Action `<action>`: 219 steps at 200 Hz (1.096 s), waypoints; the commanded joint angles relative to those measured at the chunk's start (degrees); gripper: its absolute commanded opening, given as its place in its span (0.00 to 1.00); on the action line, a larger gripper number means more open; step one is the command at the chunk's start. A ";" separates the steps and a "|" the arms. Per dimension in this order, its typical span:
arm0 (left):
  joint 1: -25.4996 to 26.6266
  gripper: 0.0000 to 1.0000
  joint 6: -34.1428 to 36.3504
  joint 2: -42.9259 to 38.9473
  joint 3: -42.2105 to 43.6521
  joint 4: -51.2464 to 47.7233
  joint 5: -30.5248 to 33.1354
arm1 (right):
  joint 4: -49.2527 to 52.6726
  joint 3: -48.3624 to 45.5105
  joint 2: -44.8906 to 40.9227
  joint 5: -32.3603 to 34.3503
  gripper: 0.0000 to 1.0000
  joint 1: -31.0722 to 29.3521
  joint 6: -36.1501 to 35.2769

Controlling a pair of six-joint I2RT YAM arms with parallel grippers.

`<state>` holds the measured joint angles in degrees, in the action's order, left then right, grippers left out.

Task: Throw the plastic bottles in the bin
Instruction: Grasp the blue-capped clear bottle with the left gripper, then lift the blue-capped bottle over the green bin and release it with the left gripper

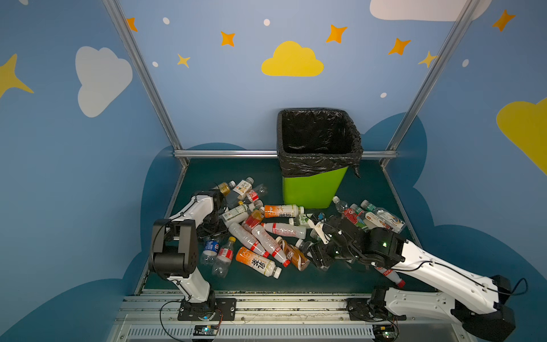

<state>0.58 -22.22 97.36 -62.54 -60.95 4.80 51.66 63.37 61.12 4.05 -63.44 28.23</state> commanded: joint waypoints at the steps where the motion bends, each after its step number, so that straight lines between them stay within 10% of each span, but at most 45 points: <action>1: -0.24 0.71 1.30 1.72 1.17 1.88 -1.61 | 1.31 0.50 0.62 0.43 0.79 0.64 -0.19; 158: -0.92 0.54 0.98 -11.49 -5.56 -6.93 -4.80 | 1.76 3.90 4.71 -0.79 0.79 2.84 -1.39; 219: 2.35 0.51 -4.91 -14.10 -34.28 -6.34 -26.17 | 4.02 3.30 3.63 -3.27 0.79 7.03 -2.14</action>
<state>0.40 -23.00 82.96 -85.30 -68.73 -10.35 53.01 66.26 65.84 2.07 -57.74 26.89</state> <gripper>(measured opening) 0.523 0.789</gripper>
